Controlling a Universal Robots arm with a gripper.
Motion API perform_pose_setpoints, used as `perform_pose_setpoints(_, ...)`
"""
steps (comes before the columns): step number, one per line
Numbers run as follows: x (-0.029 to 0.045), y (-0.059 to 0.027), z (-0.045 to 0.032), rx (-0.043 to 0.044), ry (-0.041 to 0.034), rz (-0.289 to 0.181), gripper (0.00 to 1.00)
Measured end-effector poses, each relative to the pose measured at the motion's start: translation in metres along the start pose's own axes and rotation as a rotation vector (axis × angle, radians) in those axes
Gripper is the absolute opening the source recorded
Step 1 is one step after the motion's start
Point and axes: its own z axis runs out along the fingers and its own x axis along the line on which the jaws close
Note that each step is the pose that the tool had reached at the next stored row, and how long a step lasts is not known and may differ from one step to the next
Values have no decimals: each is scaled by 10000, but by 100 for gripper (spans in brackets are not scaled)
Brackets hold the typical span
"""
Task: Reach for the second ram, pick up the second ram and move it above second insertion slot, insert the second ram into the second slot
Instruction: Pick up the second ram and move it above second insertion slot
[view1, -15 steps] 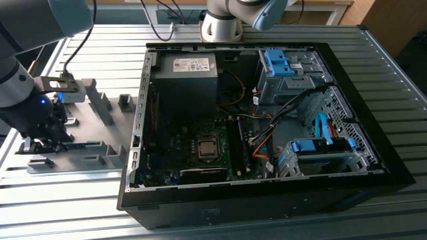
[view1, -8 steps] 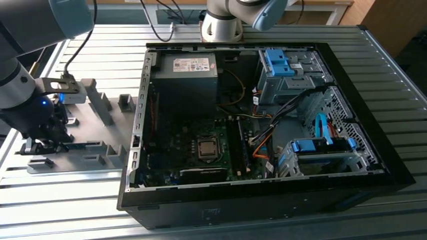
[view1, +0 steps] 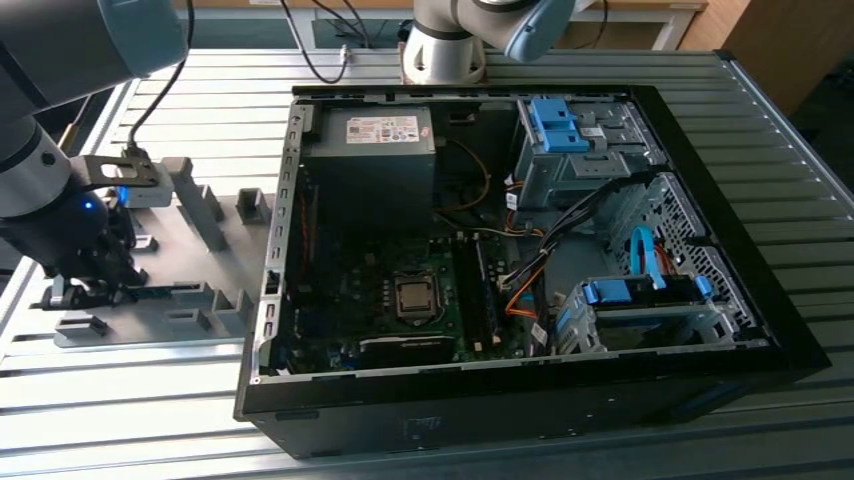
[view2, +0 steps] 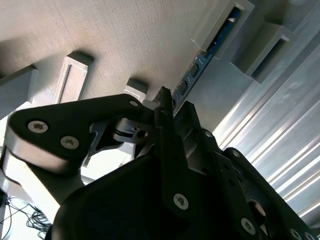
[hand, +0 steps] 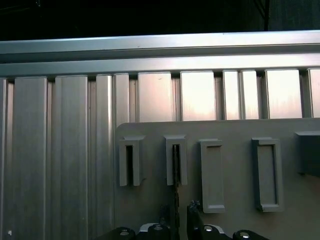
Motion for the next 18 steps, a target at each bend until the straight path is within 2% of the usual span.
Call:
perform_pose_setpoints(2, 0, 0, 0, -1, 0, 0, 31)
perform_pose_setpoints(3, 0, 0, 0, 0, 0, 0, 24)
perform_pose_setpoints(9, -1, 0, 0, 0, 0, 0, 22)
perform_pose_setpoints(10, -2, 0, 0, 0, 0, 0, 15)
perform_pose_setpoints(18, 4, 0, 0, -1, 0, -3, 15)
